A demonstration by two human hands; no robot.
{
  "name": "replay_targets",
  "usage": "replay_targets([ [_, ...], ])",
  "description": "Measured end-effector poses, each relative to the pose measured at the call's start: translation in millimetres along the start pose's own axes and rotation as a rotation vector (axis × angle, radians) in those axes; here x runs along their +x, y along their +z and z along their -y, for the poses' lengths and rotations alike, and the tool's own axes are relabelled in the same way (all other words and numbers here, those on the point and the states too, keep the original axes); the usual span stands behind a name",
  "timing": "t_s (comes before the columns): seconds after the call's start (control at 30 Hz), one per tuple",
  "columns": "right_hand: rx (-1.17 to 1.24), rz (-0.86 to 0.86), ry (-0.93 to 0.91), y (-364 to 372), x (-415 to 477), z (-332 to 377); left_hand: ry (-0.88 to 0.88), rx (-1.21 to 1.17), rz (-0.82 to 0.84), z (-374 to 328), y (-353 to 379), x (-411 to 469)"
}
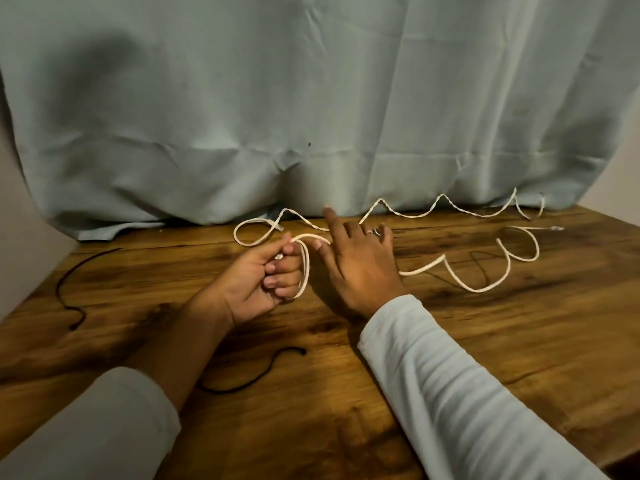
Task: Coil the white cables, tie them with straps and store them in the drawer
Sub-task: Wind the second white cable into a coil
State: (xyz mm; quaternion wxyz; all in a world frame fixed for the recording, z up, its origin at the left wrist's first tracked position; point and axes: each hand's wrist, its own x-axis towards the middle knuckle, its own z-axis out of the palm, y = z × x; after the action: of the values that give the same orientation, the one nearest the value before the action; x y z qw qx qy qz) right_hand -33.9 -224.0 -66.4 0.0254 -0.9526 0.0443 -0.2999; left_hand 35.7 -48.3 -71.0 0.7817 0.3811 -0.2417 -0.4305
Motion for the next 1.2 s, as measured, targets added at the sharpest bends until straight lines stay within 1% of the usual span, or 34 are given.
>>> replay_targets([
  [0.07,-0.104,0.024,0.060,6,0,9,-0.013,-0.129,0.106,-3,-4,-1],
  [0.17,-0.213,0.014,0.057,9,-3,28,-0.017,-0.266,0.238,-10,-8,-3],
  [0.23,-0.268,0.050,0.033,13,-4,35,-0.002,-0.320,0.267,-13,-10,-5],
  [0.3,-0.309,0.098,-0.029,17,-7,38,0.020,-0.365,0.258,-16,-9,-7],
  [0.33,-0.305,0.118,-0.074,17,-8,37,0.040,-0.381,0.220,-17,-7,-8],
  [0.37,-0.288,0.137,-0.120,17,-9,36,0.074,-0.384,0.141,-18,-4,-9],
  [0.43,-0.231,0.124,-0.222,14,-8,34,0.199,-0.350,-0.102,-17,-2,-9],
  [0.47,-0.214,0.102,-0.274,13,-9,33,0.270,-0.316,-0.198,-16,0,-8],
  [0.5,-0.205,0.093,-0.320,11,-9,34,0.322,-0.296,-0.248,-14,2,-7],
  [0.6,-0.116,0.135,-0.430,5,-10,34,0.380,-0.255,-0.268,-13,3,-3],
  [0.7,0.002,0.128,-0.489,-4,-8,30,0.392,-0.055,-0.356,-13,-1,2],
  [0.8,0.168,0.144,-0.493,-6,-8,26,0.446,0.268,-0.475,-7,-8,7],
  [0.87,0.331,0.143,-0.435,-6,-9,23,0.450,0.510,-0.544,1,-10,7],
  [0.93,0.533,0.129,-0.335,-5,-7,17,0.400,0.698,-0.569,6,-8,4],
  [1.0,0.730,0.109,-0.209,-4,-4,8,0.328,0.845,-0.539,7,-9,3],
  [1.03,0.749,0.099,-0.172,-4,-3,2,0.288,0.896,-0.493,7,-9,3],
  [1.07,0.691,0.086,-0.160,-4,-2,-3,0.254,0.936,-0.444,7,-8,2],
  [1.13,0.483,0.074,-0.186,-3,-2,-8,0.204,0.974,-0.372,9,-6,2],
  [1.2,0.343,0.055,-0.206,-5,-3,-7,0.160,0.950,-0.320,11,0,3],
])
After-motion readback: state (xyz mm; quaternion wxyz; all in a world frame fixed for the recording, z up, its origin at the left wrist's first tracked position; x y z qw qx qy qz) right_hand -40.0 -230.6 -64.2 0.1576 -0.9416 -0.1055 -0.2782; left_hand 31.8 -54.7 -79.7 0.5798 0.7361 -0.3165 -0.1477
